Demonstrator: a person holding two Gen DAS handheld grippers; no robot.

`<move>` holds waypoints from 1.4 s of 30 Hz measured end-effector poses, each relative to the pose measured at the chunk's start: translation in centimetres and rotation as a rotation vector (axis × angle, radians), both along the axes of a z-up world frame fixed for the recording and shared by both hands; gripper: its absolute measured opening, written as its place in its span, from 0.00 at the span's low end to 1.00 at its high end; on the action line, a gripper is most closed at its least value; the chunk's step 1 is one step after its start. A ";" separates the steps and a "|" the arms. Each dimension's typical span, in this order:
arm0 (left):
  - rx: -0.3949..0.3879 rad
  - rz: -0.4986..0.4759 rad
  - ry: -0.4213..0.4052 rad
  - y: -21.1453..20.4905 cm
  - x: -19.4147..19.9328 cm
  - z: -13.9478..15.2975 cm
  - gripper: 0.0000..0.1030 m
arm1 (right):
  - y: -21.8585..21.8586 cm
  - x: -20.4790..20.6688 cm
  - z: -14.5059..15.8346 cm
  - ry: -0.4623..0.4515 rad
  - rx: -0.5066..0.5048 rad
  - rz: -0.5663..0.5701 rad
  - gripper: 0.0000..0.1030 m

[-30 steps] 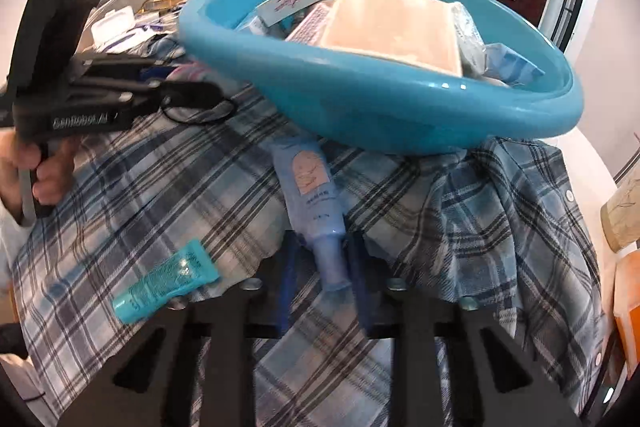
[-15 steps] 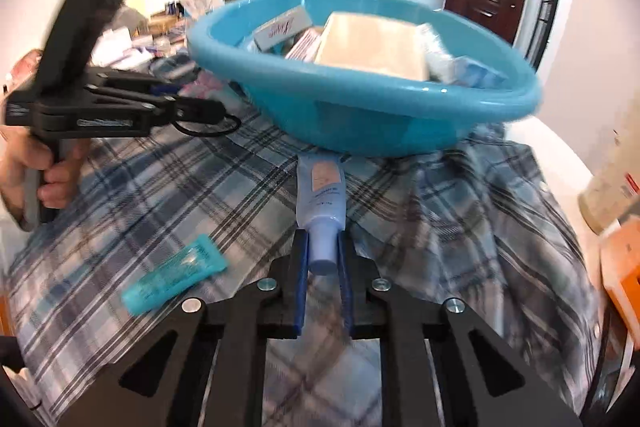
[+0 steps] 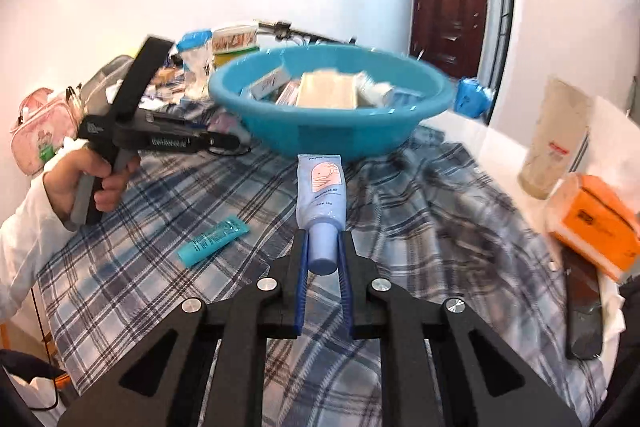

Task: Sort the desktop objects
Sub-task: 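Lift the blue tube over the basin with the right tool while the left tool lifts the pink puff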

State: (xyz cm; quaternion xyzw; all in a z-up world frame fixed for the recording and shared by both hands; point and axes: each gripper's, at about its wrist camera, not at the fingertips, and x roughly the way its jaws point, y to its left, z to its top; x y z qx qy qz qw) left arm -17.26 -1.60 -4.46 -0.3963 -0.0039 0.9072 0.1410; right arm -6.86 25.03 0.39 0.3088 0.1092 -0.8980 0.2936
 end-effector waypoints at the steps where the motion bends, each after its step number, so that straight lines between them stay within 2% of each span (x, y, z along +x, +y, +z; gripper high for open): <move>1: -0.001 0.002 0.001 0.0 0.0 0.0 0.29 | 0.3 0.4 0.3 0.012 -0.006 -0.008 0.13; 8: -0.005 0.014 0.002 0.0 0.1 0.0 0.29 | 1.5 0.9 2.6 0.060 -0.073 -0.031 0.13; 12: 0.003 0.021 0.000 -0.3 0.2 0.1 0.29 | 0.6 -0.1 5.2 0.164 -0.121 -0.061 0.13; 17: -0.009 0.019 0.004 -0.1 0.3 0.1 0.29 | -2.1 -4.1 8.8 0.267 -0.215 -0.054 0.13; 22: -0.015 0.012 0.006 0.2 0.4 0.0 0.29 | -5.6 -9.5 10.9 0.315 -0.273 -0.084 0.13; 25: -0.003 0.004 0.006 0.2 0.6 0.1 0.29 | -7.1 -11.9 10.4 0.302 -0.299 -0.079 0.13; 30: -0.001 -0.014 0.018 0.5 0.9 0.5 0.29 | -8.9 -14.4 8.2 0.262 -0.287 -0.075 0.13; 42: 0.015 -0.036 0.015 0.6 1.5 0.7 0.29 | -8.5 -15.0 6.7 0.222 -0.275 -0.091 0.13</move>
